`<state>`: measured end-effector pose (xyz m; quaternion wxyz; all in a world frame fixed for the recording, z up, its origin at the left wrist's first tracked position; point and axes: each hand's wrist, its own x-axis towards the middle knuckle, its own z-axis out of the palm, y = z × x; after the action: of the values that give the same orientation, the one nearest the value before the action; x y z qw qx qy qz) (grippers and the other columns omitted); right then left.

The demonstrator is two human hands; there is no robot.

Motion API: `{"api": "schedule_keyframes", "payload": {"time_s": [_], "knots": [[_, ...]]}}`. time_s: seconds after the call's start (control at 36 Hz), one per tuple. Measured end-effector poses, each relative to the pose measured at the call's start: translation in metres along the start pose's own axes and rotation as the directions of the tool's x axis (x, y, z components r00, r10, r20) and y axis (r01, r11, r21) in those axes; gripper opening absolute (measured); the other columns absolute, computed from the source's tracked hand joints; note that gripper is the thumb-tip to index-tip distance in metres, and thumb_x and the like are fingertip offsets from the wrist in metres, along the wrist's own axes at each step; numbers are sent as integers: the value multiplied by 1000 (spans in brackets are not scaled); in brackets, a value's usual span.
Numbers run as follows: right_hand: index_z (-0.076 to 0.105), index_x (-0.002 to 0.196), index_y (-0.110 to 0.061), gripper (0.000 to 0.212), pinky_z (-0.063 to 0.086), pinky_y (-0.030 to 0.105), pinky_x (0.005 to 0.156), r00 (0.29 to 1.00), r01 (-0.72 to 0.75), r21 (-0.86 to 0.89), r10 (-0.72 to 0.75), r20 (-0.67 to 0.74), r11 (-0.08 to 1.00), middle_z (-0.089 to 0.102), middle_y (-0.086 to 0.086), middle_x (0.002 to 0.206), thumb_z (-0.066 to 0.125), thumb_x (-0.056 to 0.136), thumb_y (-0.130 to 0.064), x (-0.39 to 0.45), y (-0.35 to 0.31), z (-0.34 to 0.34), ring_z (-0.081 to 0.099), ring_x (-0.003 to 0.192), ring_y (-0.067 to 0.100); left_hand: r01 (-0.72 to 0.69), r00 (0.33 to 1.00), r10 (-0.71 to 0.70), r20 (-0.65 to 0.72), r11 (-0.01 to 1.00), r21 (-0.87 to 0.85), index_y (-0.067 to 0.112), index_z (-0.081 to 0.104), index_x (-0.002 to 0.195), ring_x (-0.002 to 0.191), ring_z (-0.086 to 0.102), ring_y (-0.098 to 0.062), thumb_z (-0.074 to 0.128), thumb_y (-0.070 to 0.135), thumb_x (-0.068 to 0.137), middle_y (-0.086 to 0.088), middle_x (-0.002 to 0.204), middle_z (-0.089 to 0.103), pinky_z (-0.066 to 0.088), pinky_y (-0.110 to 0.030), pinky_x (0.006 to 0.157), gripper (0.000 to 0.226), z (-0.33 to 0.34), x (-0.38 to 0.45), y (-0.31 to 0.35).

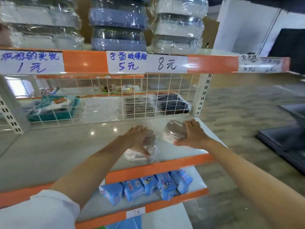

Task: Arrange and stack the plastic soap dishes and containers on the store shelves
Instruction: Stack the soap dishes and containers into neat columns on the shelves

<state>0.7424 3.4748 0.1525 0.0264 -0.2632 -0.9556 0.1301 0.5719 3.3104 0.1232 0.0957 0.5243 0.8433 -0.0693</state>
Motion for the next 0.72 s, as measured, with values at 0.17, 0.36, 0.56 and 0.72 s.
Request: {"api": "schedule_keyframes", "payload": {"time_s": [0.17,0.36,0.56,0.72], "knots": [[31,137,-10,89,31,36,106,999,-11,11,11,-31,1000,29,8,134,77,71,-49,-11,8,-5,26,126,24,45,996,-46,72,999,15,8,-5,151,142,19,-36,79,53,66,-19,154,14,17,-41,116,128,-9,0,3],[31,137,-11,87,31,35,104,999,42,7,-42,-25,999,29,7,135,74,73,-50,-22,13,-13,26,127,23,60,988,-55,-142,998,32,6,17,147,131,33,-29,73,59,70,-12,144,30,30,-39,109,110,-10,-19,11],[32,138,-10,87,30,36,104,991,111,-16,-112,-68,994,31,8,138,72,74,-54,-47,32,-28,28,127,26,94,982,-97,-163,995,-28,17,16,150,133,26,-28,68,59,74,-6,145,27,28,-46,108,101,-28,-45,49],[28,144,-11,96,28,41,110,990,127,7,-126,-70,992,28,11,147,70,72,-60,-76,58,-53,25,134,29,158,971,-175,-164,981,-111,24,14,151,139,18,-27,68,61,72,-2,152,20,25,-49,113,103,-47,-67,92]]}}
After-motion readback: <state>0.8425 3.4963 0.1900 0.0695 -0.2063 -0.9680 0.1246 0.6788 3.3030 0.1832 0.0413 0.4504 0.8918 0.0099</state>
